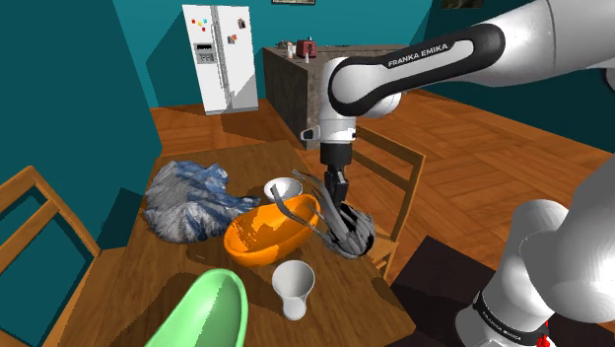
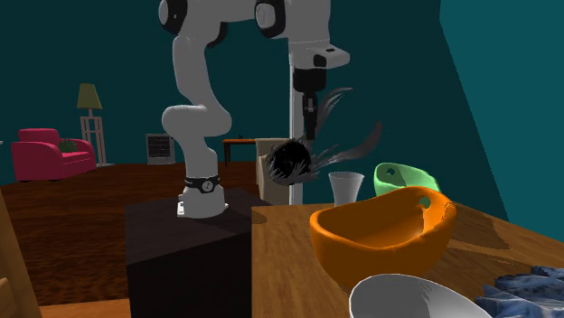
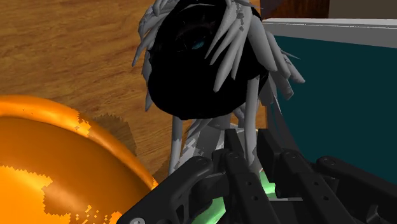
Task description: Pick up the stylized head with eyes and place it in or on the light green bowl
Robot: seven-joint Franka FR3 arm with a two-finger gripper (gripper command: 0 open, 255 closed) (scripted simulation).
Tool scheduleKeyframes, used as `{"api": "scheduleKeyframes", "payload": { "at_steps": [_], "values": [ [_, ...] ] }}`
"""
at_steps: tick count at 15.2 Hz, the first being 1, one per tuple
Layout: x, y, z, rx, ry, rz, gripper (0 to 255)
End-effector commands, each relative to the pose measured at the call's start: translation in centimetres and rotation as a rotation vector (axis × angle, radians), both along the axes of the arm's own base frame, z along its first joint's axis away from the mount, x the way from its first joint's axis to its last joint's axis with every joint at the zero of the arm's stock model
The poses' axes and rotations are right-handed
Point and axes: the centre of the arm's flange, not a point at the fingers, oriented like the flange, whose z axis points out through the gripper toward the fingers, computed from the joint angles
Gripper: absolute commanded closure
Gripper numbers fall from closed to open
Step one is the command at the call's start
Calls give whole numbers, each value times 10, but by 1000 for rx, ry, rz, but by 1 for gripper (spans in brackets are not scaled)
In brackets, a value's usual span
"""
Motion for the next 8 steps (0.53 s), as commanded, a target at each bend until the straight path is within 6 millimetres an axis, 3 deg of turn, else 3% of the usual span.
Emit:
{"api": "scheduleKeyframes", "payload": {
  "at_steps": [1, 5, 8],
  "values": [
    [0, -1, 11, 0, -1, 0, 255],
    [0, -1, 29, 0, -1, 0, 255],
    [8, 38, 27, 0, -1, 0, 255]
  ]
}}
